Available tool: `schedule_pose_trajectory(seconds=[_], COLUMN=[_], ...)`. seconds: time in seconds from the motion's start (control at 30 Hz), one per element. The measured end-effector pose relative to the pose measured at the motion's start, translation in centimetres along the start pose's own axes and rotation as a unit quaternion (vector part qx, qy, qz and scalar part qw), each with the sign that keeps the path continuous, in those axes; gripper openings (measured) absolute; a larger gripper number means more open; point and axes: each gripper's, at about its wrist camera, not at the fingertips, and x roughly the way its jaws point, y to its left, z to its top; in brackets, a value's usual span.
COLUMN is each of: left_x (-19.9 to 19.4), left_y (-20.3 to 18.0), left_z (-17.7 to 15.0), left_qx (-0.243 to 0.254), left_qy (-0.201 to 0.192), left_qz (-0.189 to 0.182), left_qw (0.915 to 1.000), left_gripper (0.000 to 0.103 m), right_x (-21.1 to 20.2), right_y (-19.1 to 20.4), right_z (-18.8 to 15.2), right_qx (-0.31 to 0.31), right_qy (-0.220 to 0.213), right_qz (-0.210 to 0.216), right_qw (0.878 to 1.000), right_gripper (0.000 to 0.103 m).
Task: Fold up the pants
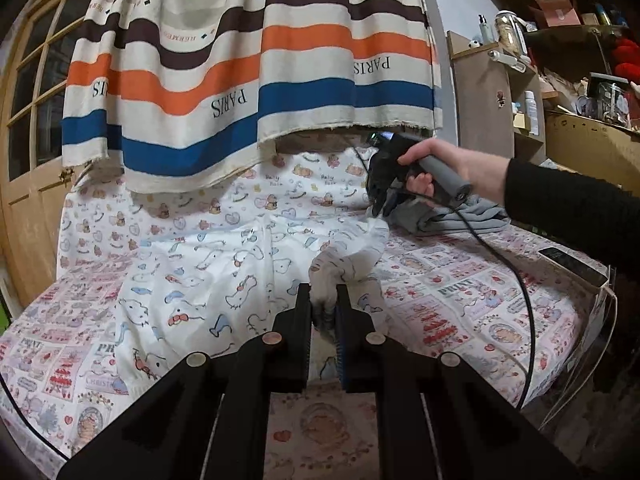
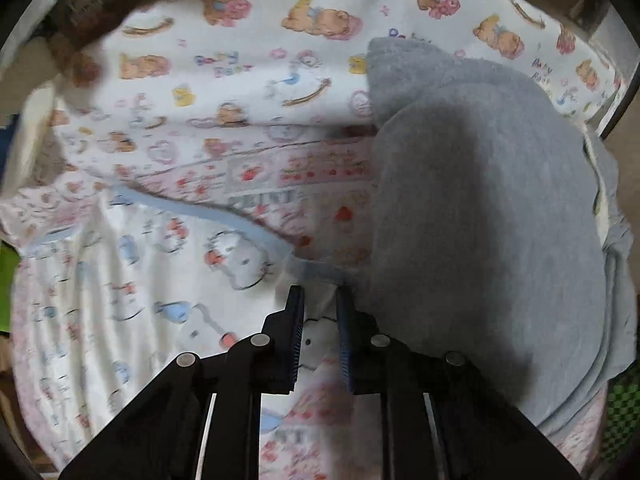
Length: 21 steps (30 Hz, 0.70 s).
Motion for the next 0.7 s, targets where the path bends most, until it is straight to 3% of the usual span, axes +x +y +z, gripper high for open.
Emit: schedule_pose_trajectory(seconds=[0.13, 0.4, 0.7], left_x=[0.1, -1.1, -1.2], left_y=[-0.1, -0.1, 0.5], left_z=[-0.2, -0.1, -0.3], left_qx=[-0.001, 0.011, 0.004], left_qy=[0.005, -0.016, -0.009], left_qz=[-0.002, 0.039, 0.04], left_qw=[1.0, 0.999, 0.9992], left_gripper=[0.01, 0.01, 0.01], right_x=[-1.0, -1.2, 1.9], right_y=[-0.6, -0.6, 0.9], right_z=[-0.7, -2.1, -1.8], right_qx=[0.017, -0.003, -0.027], right_qy=[0.011, 0.008, -0.007], right_qz=[0.02, -0.01, -0.031], right_qw=[1.0, 1.0, 0.999], right_gripper=[0.023, 0.032, 0.037])
